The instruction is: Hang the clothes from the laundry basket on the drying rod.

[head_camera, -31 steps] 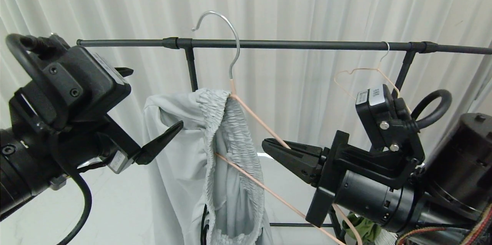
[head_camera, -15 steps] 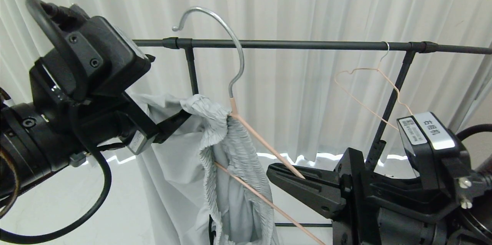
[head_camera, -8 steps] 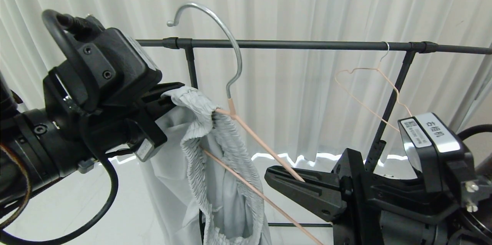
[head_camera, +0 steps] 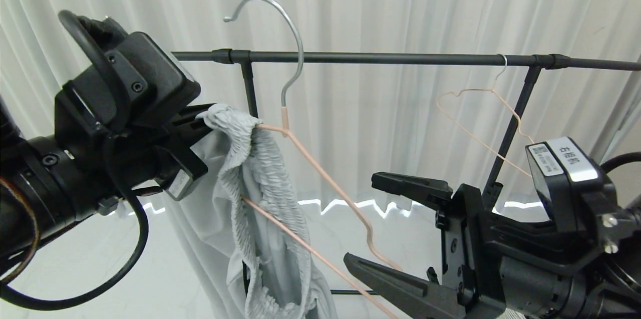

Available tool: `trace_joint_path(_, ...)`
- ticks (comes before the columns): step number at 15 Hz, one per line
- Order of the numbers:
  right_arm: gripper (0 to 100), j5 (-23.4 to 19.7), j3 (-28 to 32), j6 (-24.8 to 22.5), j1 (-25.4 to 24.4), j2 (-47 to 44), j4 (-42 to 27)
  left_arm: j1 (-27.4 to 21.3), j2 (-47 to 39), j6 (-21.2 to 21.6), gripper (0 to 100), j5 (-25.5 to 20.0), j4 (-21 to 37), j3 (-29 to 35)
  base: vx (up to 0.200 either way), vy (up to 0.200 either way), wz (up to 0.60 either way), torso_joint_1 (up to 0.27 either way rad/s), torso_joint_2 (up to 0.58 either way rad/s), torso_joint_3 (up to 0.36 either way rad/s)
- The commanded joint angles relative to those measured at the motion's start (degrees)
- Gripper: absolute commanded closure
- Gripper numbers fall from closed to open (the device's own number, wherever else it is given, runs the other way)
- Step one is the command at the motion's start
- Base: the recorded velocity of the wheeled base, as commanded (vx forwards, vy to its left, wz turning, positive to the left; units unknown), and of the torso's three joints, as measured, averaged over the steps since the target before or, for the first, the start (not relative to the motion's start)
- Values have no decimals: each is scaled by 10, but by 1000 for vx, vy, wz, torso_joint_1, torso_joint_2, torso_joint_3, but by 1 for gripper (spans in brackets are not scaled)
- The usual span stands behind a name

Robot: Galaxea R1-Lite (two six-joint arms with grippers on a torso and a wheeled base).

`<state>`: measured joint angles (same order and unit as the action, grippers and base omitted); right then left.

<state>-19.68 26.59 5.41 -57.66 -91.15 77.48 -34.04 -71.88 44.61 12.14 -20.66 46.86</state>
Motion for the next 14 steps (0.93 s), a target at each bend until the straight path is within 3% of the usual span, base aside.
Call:
trace_joint_path(1, 0, 0, 0, -4, 32, -1, -1, 25, -3, 0, 100, 42, 1, 2, 0, 0, 0, 0, 0, 0)
trace_joint_path(2, 0, 0, 0, -8, 40, -2, -3, 27, -4, 0, 100, 61, 1, 2, 0, 0, 0, 0, 0, 0)
trace_joint_path(4, 0, 3, 1, -37, 82, -4, -56, 34, -12, -5, 100, 155, 1, 13, 0, 0, 0, 0, 0, 0)
trace_joint_path(5, 0, 6, 4, -43, 88, -2, -83, 33, -17, -13, 100, 172, 1, 18, 0, 0, 0, 0, 0, 0)
trace_joint_path(8, 0, 108, 53, -50, 92, -1, -191, 33, -68, -123, 100, 236, 2, 77, 0, 0, 0, 0, 0, 0)
trace_joint_path(10, 0, 135, 72, -48, 92, -1, -226, 34, -95, -181, 100, 243, 2, 99, 0, 0, 0, 0, 0, 0)
trace_joint_path(14, 0, 137, 83, -33, 81, -31, -227, 34, -128, -267, 100, 244, 2, 148, 0, 0, 0, 0, 0, 0)
